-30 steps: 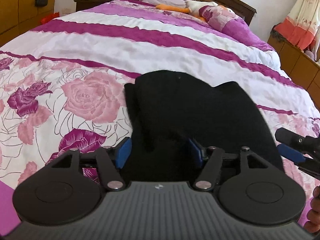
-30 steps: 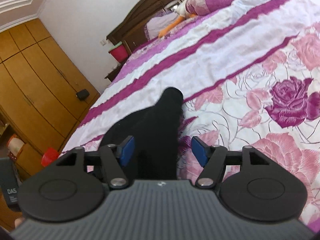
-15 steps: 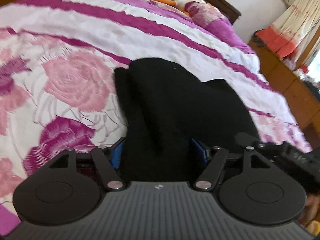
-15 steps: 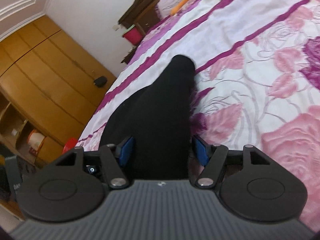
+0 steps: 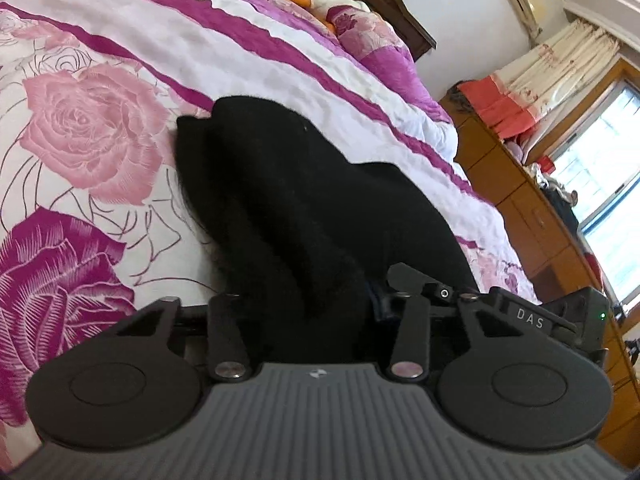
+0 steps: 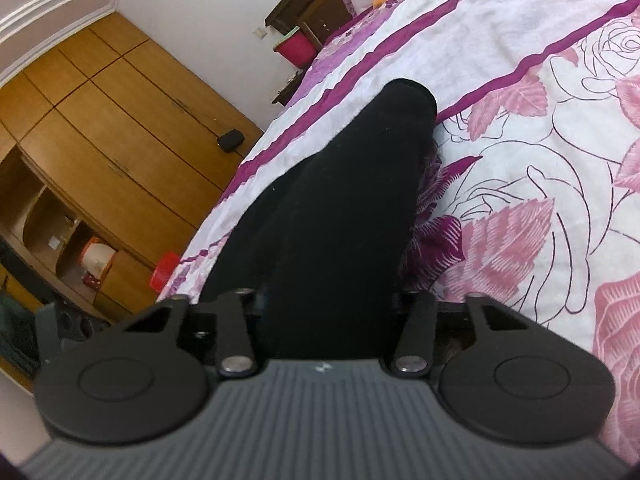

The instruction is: Fold small clothes

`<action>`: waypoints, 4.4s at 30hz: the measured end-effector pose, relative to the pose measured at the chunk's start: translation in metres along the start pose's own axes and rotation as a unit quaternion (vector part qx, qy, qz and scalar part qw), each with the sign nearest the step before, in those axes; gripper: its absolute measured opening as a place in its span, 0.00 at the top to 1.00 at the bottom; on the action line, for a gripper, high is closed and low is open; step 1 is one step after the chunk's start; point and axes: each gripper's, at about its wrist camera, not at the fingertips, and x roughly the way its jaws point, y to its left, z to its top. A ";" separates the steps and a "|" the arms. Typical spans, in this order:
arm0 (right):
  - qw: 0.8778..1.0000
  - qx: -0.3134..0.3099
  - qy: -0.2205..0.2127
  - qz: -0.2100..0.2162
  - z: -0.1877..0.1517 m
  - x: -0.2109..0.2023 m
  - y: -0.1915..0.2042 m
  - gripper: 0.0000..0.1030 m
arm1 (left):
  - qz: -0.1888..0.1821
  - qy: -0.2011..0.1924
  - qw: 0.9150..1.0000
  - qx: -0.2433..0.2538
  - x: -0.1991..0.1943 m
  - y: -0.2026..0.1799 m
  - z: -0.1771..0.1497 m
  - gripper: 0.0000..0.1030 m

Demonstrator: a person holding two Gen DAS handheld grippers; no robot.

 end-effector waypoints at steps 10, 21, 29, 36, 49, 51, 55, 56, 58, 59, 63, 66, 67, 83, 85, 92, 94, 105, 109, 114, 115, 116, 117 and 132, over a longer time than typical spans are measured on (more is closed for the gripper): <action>1.000 -0.005 -0.018 0.001 0.031 -0.068 0.007 0.61 | -0.050 -0.009 0.999 0.003 0.005 -0.070 -0.009 0.57; 0.995 0.007 0.028 -0.098 0.026 -0.131 -0.038 0.59 | -0.001 0.066 0.996 0.063 0.050 -0.131 -0.069 0.56; 0.994 -0.007 0.028 -0.103 0.011 -0.128 -0.050 0.48 | 0.068 0.012 0.990 0.126 0.037 -0.146 -0.076 0.49; 0.989 -0.040 -0.001 -0.140 0.025 -0.150 -0.037 0.46 | 0.085 -0.001 0.991 0.100 0.056 -0.144 -0.043 0.45; 0.990 -0.033 -0.026 -0.135 0.073 -0.107 -0.068 0.69 | 0.133 -0.059 0.984 0.099 0.074 -0.148 -0.030 0.74; 0.992 -0.047 -0.057 -0.105 0.069 -0.111 -0.061 0.72 | 0.149 -0.085 0.976 0.132 0.068 -0.156 -0.038 0.74; 0.984 -0.085 -0.099 -0.120 0.059 -0.110 -0.050 0.73 | 0.183 -0.102 0.966 0.154 0.081 -0.150 -0.042 0.74; 0.980 -0.096 -0.096 -0.146 0.057 -0.104 -0.050 0.73 | 0.186 -0.103 0.965 0.155 0.087 -0.145 -0.042 0.74; 0.971 -0.118 -0.080 -0.194 0.052 -0.091 -0.055 0.73 | 0.195 -0.107 0.959 0.173 0.095 -0.140 -0.045 0.71; 0.969 -0.125 -0.076 -0.201 0.050 -0.087 -0.058 0.72 | 0.202 -0.107 0.956 0.182 0.099 -0.139 -0.046 0.70; 0.966 -0.133 -0.074 -0.210 0.046 -0.082 -0.067 0.68 | 0.201 -0.101 0.959 0.172 0.104 -0.133 -0.043 0.67; 0.969 -0.117 -0.073 -0.206 0.048 -0.085 -0.069 0.65 | 0.201 -0.094 0.959 0.176 0.102 -0.135 -0.040 0.65; 0.970 -0.111 -0.074 -0.204 0.051 -0.087 -0.068 0.63 | 0.199 -0.091 0.959 0.178 0.099 -0.137 -0.039 0.64; 0.970 -0.118 -0.092 -0.190 0.010 -0.176 -0.002 0.51 | 0.209 -0.056 0.958 0.190 0.002 -0.186 -0.065 0.45; 0.970 -0.121 -0.091 -0.189 0.004 -0.185 0.003 0.48 | 0.212 -0.049 0.957 0.191 -0.006 -0.191 -0.074 0.41; 0.972 -0.115 -0.074 -0.192 -0.021 -0.206 0.014 0.48 | 0.201 -0.023 0.964 0.174 -0.024 -0.201 -0.105 0.37; 0.974 -0.104 -0.057 -0.192 -0.027 -0.208 0.014 0.48 | 0.202 -0.007 0.964 0.173 -0.026 -0.204 -0.114 0.37; 0.984 -0.063 0.017 -0.167 -0.038 -0.240 0.027 0.45 | 0.224 0.021 0.959 0.175 -0.033 -0.219 -0.141 0.25; 0.968 -0.115 0.014 -0.222 -0.057 -0.231 0.022 0.30 | 0.237 0.025 0.957 0.167 -0.028 -0.215 -0.149 0.23; 0.945 -0.177 -0.002 -0.276 -0.089 -0.208 0.006 0.31 | 0.260 0.019 0.950 0.174 -0.016 -0.205 -0.164 0.17; 0.940 -0.185 -0.006 -0.286 -0.093 -0.204 0.004 0.31 | 0.264 0.021 0.948 0.176 -0.011 -0.203 -0.166 0.15; 0.936 -0.191 -0.012 -0.295 -0.096 -0.200 0.002 0.31 | 0.269 0.023 0.946 0.178 -0.006 -0.201 -0.168 0.15; 0.933 -0.193 -0.017 -0.303 -0.099 -0.196 0.000 0.31 | 0.276 0.027 0.944 0.179 -0.001 -0.199 -0.170 0.14; 0.935 -0.182 -0.029 -0.305 -0.110 -0.183 -0.015 0.26 | 0.299 0.025 0.935 0.188 0.020 -0.190 -0.180 0.03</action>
